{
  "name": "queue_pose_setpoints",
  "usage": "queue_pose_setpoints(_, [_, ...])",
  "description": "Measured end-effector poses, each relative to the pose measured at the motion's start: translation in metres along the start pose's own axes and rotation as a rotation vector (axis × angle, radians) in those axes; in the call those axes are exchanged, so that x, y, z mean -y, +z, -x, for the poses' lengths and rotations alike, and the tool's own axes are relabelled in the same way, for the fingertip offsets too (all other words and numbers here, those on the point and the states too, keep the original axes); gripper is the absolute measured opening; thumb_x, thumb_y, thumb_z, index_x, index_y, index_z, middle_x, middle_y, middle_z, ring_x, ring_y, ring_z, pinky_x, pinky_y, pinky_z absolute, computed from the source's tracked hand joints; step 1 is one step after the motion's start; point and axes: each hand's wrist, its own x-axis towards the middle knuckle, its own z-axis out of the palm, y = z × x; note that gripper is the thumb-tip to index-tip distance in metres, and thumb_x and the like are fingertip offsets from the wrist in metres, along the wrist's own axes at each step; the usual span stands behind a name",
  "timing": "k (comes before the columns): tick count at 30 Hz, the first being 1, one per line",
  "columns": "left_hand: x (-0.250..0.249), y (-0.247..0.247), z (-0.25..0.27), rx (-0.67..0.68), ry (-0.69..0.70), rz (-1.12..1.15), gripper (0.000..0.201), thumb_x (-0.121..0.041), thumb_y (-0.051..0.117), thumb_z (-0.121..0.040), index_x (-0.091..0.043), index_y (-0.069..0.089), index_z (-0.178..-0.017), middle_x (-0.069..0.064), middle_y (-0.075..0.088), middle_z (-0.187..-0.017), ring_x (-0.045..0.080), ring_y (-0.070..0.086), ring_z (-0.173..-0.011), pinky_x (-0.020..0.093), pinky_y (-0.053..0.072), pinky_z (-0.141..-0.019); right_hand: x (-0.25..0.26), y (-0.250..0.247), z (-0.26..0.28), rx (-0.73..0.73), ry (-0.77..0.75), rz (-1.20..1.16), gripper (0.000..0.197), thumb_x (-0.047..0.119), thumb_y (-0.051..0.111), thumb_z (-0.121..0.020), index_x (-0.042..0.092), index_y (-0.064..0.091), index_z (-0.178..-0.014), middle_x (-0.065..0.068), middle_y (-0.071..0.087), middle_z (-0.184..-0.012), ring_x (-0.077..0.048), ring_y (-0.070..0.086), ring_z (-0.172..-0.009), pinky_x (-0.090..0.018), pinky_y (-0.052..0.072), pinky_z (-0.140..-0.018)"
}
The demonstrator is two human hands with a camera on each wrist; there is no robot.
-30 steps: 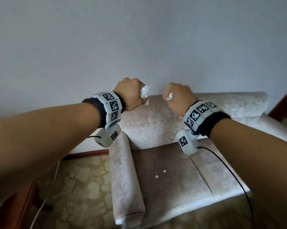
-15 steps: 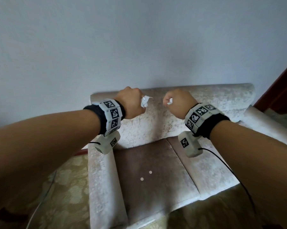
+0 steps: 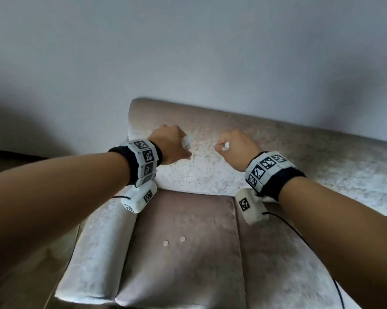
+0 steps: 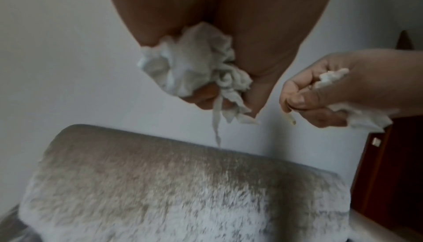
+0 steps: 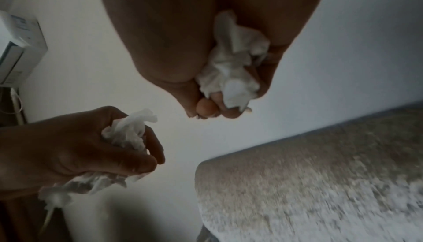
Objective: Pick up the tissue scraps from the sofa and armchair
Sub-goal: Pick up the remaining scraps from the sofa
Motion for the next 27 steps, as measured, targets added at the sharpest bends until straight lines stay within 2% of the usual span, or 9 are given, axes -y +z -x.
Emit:
queue_pose_setpoints(2, [0.0,0.022,0.0,0.033,-0.045,-0.018,0.022,-0.043,0.077,-0.076,-0.022,0.07,-0.081,-0.002,0.071,-0.075,0.014,0.066,-0.073,0.028,0.051,-0.065,-0.019,0.015,-0.006,0.047,-0.011,-0.035,0.018,0.006,0.054,-0.086,0.012,0.066,-0.073,-0.002,0.068,-0.089,-0.03,0.068,-0.081,-0.038,0.055,-0.067])
queue_pose_setpoints(6, [0.007,0.065,-0.002,0.101,-0.126,-0.052,0.018,-0.042,0.075,-0.076,-0.025,0.069,-0.081,-0.004,0.065,-0.073,0.015,0.062,-0.073,0.025,0.045,-0.061,-0.051,0.058,-0.007,0.137,-0.022,-0.109,0.015,0.02,0.058,-0.091,0.023,0.062,-0.076,-0.004,0.07,-0.093,-0.025,0.066,-0.083,-0.032,0.053,-0.071])
queue_pose_setpoints(11, [0.04,0.136,-0.019,0.209,-0.16,-0.045,0.022,-0.043,0.077,-0.074,-0.023,0.066,-0.07,-0.004,0.069,-0.061,0.01,0.066,-0.063,0.026,0.051,-0.059,-0.09,0.129,-0.011,0.154,0.025,-0.164,0.015,0.018,0.056,-0.092,0.014,0.068,-0.085,-0.006,0.071,-0.09,-0.024,0.064,-0.077,-0.032,0.054,-0.066])
queue_pose_setpoints(15, [0.083,0.221,-0.031,0.245,-0.226,-0.058,0.023,-0.044,0.077,-0.071,-0.023,0.068,-0.073,-0.004,0.069,-0.064,0.012,0.066,-0.063,0.024,0.05,-0.057,-0.123,0.211,-0.012,0.197,0.035,-0.184,0.018,0.02,0.056,-0.092,0.01,0.07,-0.086,-0.007,0.071,-0.089,-0.027,0.065,-0.084,-0.037,0.055,-0.073])
queue_pose_setpoints(18, [0.116,0.291,-0.036,0.286,-0.291,-0.071,0.025,-0.047,0.075,-0.067,-0.024,0.069,-0.075,-0.004,0.067,-0.068,0.017,0.067,-0.071,0.027,0.052,-0.064,-0.148,0.271,-0.015,0.187,0.061,-0.182,0.018,0.022,0.056,-0.093,0.012,0.07,-0.09,-0.002,0.069,-0.086,-0.022,0.062,-0.082,-0.027,0.046,-0.065])
queue_pose_setpoints(21, [0.148,0.362,-0.037,0.326,-0.363,-0.105,0.037,-0.049,0.075,-0.063,-0.019,0.07,-0.084,0.0,0.062,-0.072,0.025,0.064,-0.074,0.029,0.053,-0.066,-0.17,0.33,-0.013,0.195,0.081,-0.213,0.015,0.017,0.056,-0.09,0.012,0.069,-0.084,-0.006,0.07,-0.08,-0.023,0.063,-0.074,-0.026,0.043,-0.057])
queue_pose_setpoints(23, [0.169,0.406,-0.033,0.375,-0.396,-0.12,0.034,-0.045,0.077,-0.065,-0.019,0.069,-0.085,0.001,0.062,-0.074,0.026,0.066,-0.077,0.028,0.053,-0.066,-0.183,0.366,-0.01,0.198,0.091,-0.246,0.014,0.014,0.058,-0.088,0.014,0.066,-0.076,-0.004,0.068,-0.073,-0.019,0.061,-0.066,-0.024,0.044,-0.056])
queue_pose_setpoints(25, [0.189,0.442,-0.029,0.415,-0.415,-0.136,0.03,-0.041,0.078,-0.065,-0.021,0.069,-0.084,0.001,0.067,-0.079,0.024,0.068,-0.077,0.028,0.054,-0.066,-0.196,0.397,-0.006,0.181,0.061,-0.267,0.014,0.017,0.062,-0.086,0.018,0.067,-0.074,0.001,0.068,-0.071,-0.016,0.061,-0.068,-0.021,0.043,-0.06])
queue_pose_setpoints(27, [0.205,0.468,-0.027,0.445,-0.423,-0.148,0.028,-0.04,0.077,-0.064,-0.024,0.07,-0.086,0.001,0.071,-0.083,0.023,0.07,-0.078,0.03,0.057,-0.069,-0.207,0.42,-0.005,0.175,0.037,-0.272,0.013,0.018,0.063,-0.086,0.016,0.068,-0.075,0.005,0.064,-0.068,-0.013,0.058,-0.067,-0.013,0.038,-0.056])
